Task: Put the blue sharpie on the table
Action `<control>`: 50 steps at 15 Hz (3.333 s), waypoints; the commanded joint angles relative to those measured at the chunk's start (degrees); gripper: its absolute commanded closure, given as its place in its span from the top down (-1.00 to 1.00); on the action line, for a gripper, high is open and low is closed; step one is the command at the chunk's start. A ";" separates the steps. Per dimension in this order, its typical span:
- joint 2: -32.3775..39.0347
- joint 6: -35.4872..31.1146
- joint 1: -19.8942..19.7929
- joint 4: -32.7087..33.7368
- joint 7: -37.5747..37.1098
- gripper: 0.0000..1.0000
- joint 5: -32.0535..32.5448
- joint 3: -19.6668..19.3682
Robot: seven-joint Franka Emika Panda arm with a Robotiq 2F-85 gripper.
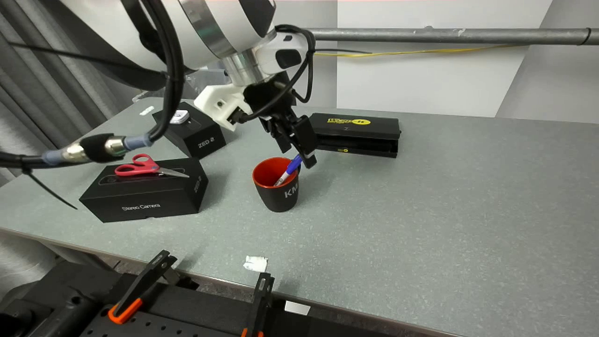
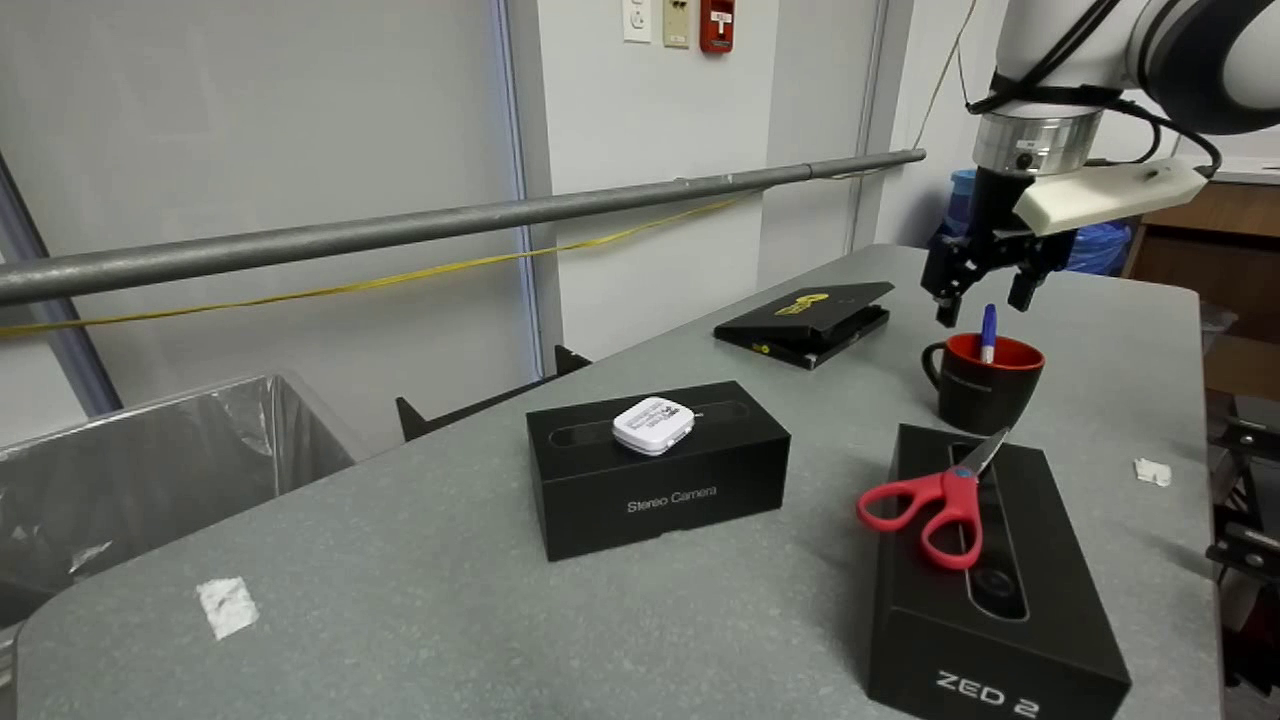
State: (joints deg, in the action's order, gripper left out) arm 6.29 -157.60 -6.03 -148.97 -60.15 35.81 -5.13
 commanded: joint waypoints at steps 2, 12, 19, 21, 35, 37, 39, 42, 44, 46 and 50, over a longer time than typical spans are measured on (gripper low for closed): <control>0.34 -4.98 0.55 -1.09 -4.15 0.21 2.67 -1.41; -1.83 -5.55 0.28 -2.39 -3.49 -0.91 1.15 -1.03; -14.11 -7.95 0.30 -7.32 0.52 -0.91 -0.67 -0.69; -15.62 -8.97 1.69 -6.83 4.61 -0.91 -4.45 -0.77; 17.70 -2.40 11.05 23.89 35.51 -0.91 -41.93 1.14; 20.85 -0.88 11.13 27.29 35.59 -0.91 -41.63 0.06; 23.30 0.41 11.69 29.89 35.39 -0.91 -41.04 -1.03; 26.72 1.86 12.81 32.73 34.75 -0.91 -39.65 -2.39; 28.22 2.94 13.11 34.01 34.96 -0.91 -38.97 -2.66; 28.88 3.76 13.30 34.44 35.47 -0.62 -38.18 -2.60; 28.03 3.35 14.17 32.73 36.71 0.12 -36.53 -2.25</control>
State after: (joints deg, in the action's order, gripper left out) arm 34.38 -155.53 6.66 -116.65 -24.82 -2.17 -6.60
